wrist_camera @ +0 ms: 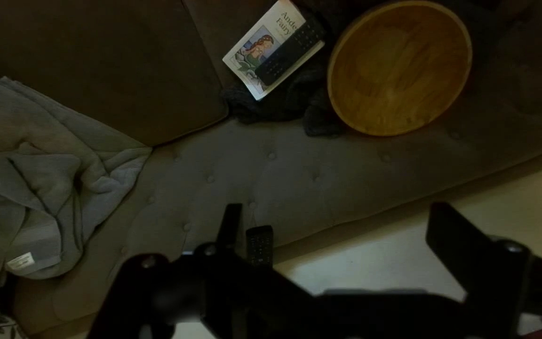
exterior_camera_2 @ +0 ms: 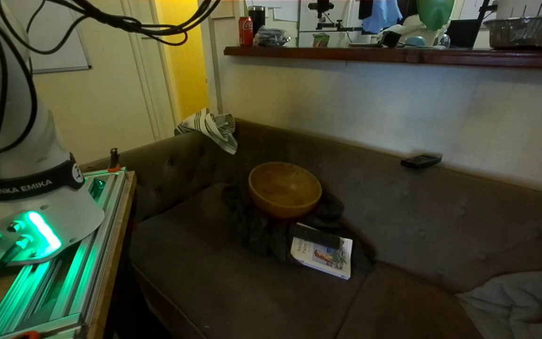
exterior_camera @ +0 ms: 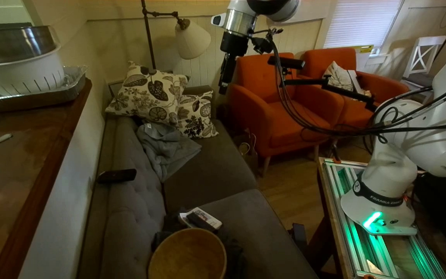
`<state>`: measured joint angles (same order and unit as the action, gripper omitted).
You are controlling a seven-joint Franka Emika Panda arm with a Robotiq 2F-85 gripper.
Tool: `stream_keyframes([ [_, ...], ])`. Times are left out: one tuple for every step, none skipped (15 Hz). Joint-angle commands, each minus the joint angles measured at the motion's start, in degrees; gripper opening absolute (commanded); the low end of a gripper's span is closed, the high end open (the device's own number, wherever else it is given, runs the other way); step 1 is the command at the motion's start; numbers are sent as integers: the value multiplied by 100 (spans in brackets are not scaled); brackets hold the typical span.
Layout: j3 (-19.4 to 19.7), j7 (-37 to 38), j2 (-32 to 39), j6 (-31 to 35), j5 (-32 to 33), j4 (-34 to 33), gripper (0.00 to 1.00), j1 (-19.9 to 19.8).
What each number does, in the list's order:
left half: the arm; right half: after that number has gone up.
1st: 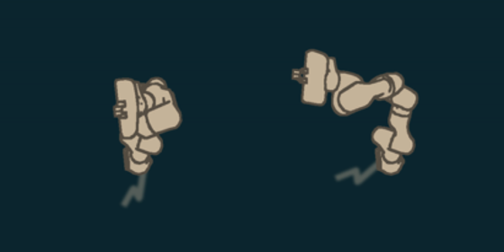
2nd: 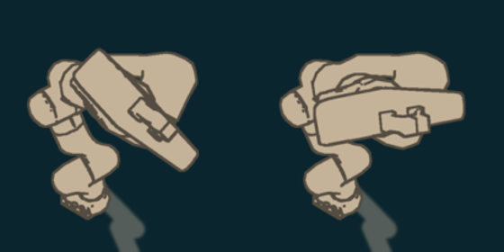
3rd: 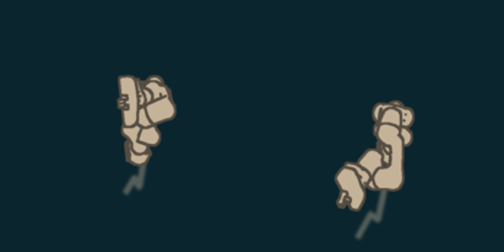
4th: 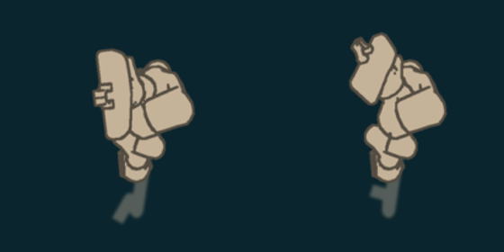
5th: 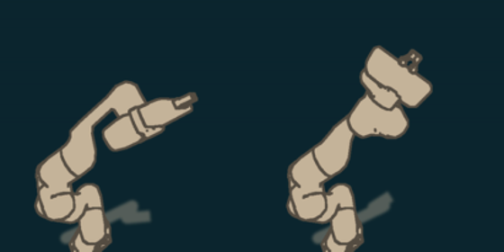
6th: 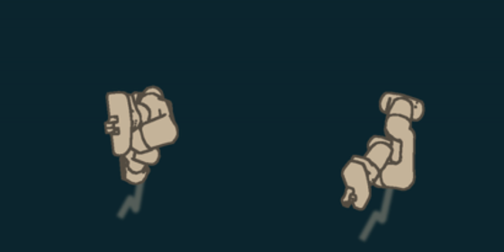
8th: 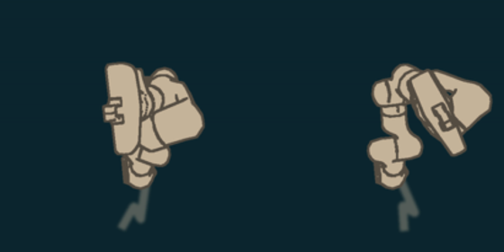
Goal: Remove the black object from the backrest of the sofa and place it inside the wooden bowl.
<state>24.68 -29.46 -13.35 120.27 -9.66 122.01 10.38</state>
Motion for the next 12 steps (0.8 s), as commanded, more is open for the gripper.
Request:
stream_keyframes([
  [-573, 18, 11, 367, -233, 122, 100, -538],
  [-690, 126, 94, 694, -421, 140, 100, -605],
  [-769, -23, 212, 1019, -653, 114, 100, -621],
  [-851, -52, 451, 1321, -888, -16, 100, -617],
  [-920, -191, 716, 1585, -1104, -186, 100, -600],
  [-999, -281, 960, 1836, -1229, -334, 100, -607],
  [-1066, -414, 1290, 1967, -1326, -560, 100, -635],
  [-1149, -520, 1571, 2028, -1354, -787, 100, -700],
  [-1229, -707, 1913, 1951, -1431, -1082, 100, -794],
  [-1333, -736, 2230, 1888, -1303, -1380, 100, -934],
  [-1445, -879, 2564, 1791, -1258, -1716, 100, -1091],
  [-1586, -1008, 2897, 1710, -1238, -2057, 100, -1266],
])
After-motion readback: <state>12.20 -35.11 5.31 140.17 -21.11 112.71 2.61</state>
